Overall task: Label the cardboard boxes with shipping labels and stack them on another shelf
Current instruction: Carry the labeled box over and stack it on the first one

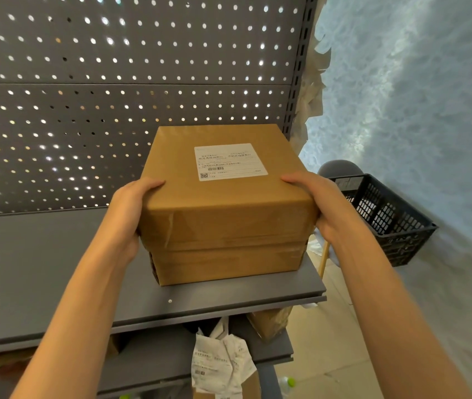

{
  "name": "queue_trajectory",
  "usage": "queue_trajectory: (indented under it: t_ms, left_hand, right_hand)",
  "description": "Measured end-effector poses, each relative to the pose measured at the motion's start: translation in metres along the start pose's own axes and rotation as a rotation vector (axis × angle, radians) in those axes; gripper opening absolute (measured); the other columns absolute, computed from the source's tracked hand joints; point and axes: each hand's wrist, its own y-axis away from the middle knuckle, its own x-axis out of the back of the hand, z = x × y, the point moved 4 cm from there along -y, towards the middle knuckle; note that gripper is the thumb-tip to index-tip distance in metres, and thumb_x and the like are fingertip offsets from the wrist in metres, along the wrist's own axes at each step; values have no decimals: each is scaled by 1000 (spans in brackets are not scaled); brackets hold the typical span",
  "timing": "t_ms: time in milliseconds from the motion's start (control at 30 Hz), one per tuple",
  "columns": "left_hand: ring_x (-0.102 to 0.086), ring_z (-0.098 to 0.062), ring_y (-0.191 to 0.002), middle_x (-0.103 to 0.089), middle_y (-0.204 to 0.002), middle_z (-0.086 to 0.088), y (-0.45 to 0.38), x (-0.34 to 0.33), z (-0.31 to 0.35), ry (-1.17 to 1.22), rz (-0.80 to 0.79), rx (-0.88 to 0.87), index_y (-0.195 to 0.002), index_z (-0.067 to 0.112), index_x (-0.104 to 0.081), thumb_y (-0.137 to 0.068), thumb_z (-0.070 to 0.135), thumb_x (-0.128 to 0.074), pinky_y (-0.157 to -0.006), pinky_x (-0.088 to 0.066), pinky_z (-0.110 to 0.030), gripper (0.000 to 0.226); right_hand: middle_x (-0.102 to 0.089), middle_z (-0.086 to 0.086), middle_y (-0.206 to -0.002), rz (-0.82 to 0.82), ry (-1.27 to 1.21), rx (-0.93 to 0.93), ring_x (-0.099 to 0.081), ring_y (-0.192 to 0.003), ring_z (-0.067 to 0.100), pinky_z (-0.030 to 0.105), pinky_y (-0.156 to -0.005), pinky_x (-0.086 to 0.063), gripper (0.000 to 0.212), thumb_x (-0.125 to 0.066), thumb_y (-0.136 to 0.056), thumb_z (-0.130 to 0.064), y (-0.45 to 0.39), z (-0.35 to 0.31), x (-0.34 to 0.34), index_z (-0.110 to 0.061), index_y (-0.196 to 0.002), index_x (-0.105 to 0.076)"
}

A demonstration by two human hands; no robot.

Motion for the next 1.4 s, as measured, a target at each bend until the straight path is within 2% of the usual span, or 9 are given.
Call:
queue_trajectory:
  t_ms: [267, 467, 633, 833, 933, 1000, 1133, 1233, 1400]
  left_hand:
    - [-54, -16, -86, -60, -95, 2, -5, -1, -2, -4, 20, 24, -92, 24, -58, -86, 33, -59, -86, -40, -35, 11]
    - [-54, -24, -104, -59, -111, -5, -8, 0, -5, -4, 47, 30, -121, 16, -55, -84, 37, -60, -90, -41, -38, 43]
    - [-54, -21, -94, -60, -96, 0, -3, -2, -3, 5, 27, 40, -101, 21, -58, -85, 35, -59, -82, -41, -34, 21]
    - [-55, -23, -101, -60, -110, -4, 0, -1, 1, -27, 23, 35, -110, 22, -56, -83, 38, -60, -87, -43, -37, 31]
    - [-46, -23, -116, -48, -133, -4, 1, 6, 7, -128, 108, -87, -135, 17, -44, -84, 38, -59, -91, -39, -37, 56]
    - [-42, -17, -120, -43, -140, -1, 7, 11, 15, -215, 162, -224, -140, 20, -39, -87, 35, -57, -90, -36, -32, 58]
    - [-48, -20, -119, -52, -133, -3, 34, 15, 30, -605, 264, -543, -130, 22, -52, -88, 38, -56, -90, -41, -37, 45]
    - [-51, -32, -113, -56, -126, -10, 58, 13, 39, -945, 406, -751, -124, 16, -58, -89, 35, -55, -88, -40, -43, 40]
    - [-57, -38, -92, -65, -103, -16, 79, 31, 37, -1184, 525, -946, -110, 8, -64, -87, 30, -59, -76, -42, -43, 32]
  right_hand:
    - [-68, -1, -91, 6, 8, -18, -64, -76, 12, 25, -59, -51, 19, -69, -80, -28, -4, 0, 1, -24, -97, -63]
    - [-66, 1, -98, 13, 9, -30, -64, -85, 15, 28, -69, -53, 21, -70, -78, -30, -5, 1, 1, -25, -97, -62]
    - [-65, 3, -104, 4, 43, -36, -62, -93, 18, 34, -83, -52, 26, -70, -78, -32, -5, -1, 1, -24, -101, -60]
    - [-62, 0, -108, -7, 81, -30, -60, -99, 18, 37, -91, -51, 22, -68, -82, -35, -3, -4, 2, -25, -99, -58]
    - [-53, -10, -109, 83, 77, 94, -52, -87, 4, 21, -72, -46, 42, -66, -85, -31, 3, -9, 6, -23, -123, -50]
    - [-48, -7, -122, 149, 159, 220, -48, -97, 4, 20, -79, -41, 57, -66, -86, -29, 8, -15, 10, -18, -137, -44]
    - [-49, 2, -137, 231, 531, 536, -48, -120, 14, 27, -94, -40, 54, -62, -87, -27, 33, -29, 6, -16, -137, -46]
    - [-51, 2, -132, 276, 814, 729, -48, -117, 16, 23, -85, -35, 48, -58, -88, -29, 55, -36, -7, -17, -134, -48]
    - [-53, 8, -125, 297, 1077, 904, -47, -113, 28, 35, -89, -39, 40, -53, -89, -24, 72, -39, -37, -13, -127, -53]
